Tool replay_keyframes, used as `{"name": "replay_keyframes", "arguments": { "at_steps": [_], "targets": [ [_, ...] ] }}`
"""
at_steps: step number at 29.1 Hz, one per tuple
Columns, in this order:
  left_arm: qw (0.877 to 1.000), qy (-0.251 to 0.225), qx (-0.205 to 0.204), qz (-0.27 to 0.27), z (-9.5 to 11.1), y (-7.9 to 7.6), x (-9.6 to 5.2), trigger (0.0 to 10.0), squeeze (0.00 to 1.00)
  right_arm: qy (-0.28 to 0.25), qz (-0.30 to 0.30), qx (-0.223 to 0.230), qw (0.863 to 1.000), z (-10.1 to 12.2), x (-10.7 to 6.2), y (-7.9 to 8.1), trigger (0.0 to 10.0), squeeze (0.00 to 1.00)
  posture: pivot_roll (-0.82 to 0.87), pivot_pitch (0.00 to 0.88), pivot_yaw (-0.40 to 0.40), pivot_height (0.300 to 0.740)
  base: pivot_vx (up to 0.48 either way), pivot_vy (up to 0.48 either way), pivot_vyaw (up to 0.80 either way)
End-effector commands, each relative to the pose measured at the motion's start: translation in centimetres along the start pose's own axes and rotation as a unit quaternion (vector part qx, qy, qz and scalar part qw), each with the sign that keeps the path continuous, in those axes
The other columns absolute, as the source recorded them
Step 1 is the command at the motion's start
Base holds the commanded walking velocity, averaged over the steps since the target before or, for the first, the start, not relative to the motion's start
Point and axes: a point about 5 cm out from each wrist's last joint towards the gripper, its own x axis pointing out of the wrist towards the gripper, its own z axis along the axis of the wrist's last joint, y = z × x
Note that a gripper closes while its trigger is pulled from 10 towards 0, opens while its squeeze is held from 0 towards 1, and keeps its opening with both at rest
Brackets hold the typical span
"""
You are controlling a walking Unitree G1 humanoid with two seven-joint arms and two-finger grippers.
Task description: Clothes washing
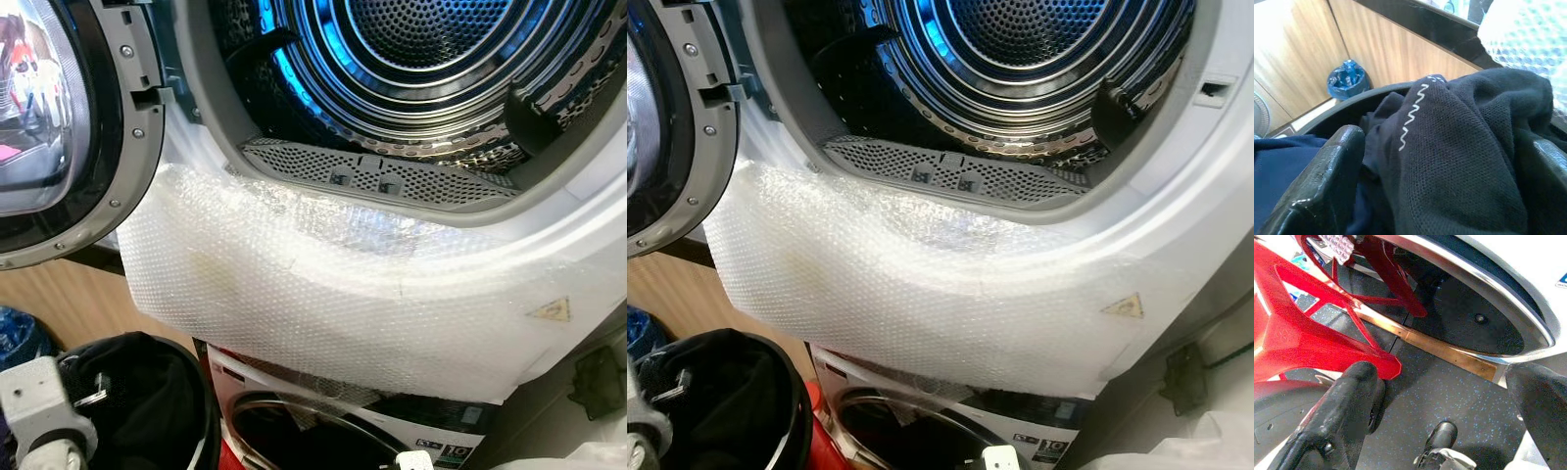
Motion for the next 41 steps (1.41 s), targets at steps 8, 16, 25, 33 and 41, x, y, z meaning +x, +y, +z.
{"name": "replay_keyframes", "arguments": {
  "at_steps": [8,16,25,33,41],
  "targets": [
    [0.998,0.059,0.014,-0.003,-2.0,-0.4,0.5,0.0,0.0,-0.001,-0.002,-0.015,1.0,0.3,0.0,-0.3,10.0,0.0,0.38,0.0,-0.045,0.74,0.0,0.0,0.0],
    [0.999,0.05,0.017,-0.009,-1.9,-0.4,0.2,0.0,0.0,-0.004,0.002,-0.018,1.0,0.7,0.1,-0.1,10.0,0.0,0.4,0.0,-0.048,0.74,0.0,0.0,0.0],
    [0.998,0.05,0.021,-0.012,-2.3,-0.6,-0.1,0.0,0.0,-0.007,0.005,-0.023,1.0,1.2,0.2,-0.1,10.0,0.0,0.41,0.0,-0.066,0.74,0.0,0.0,0.0],
    [0.999,0.048,0.015,-0.01,-2.8,-0.9,-0.2,0.0,0.0,-0.004,-0.004,-0.02,1.0,1.2,0.1,-0.8,10.0,0.0,0.39,0.0,-0.078,0.74,0.0,0.0,0.0],
    [0.999,0.021,0.021,-0.036,-2.0,-2.0,0.7,0.0,0.0,-0.02,-0.022,-0.003,1.0,1.9,-0.1,-2.0,10.0,0.0,0.31,0.0,-0.064,0.74,0.0,0.0,0.0]
  ]
}}
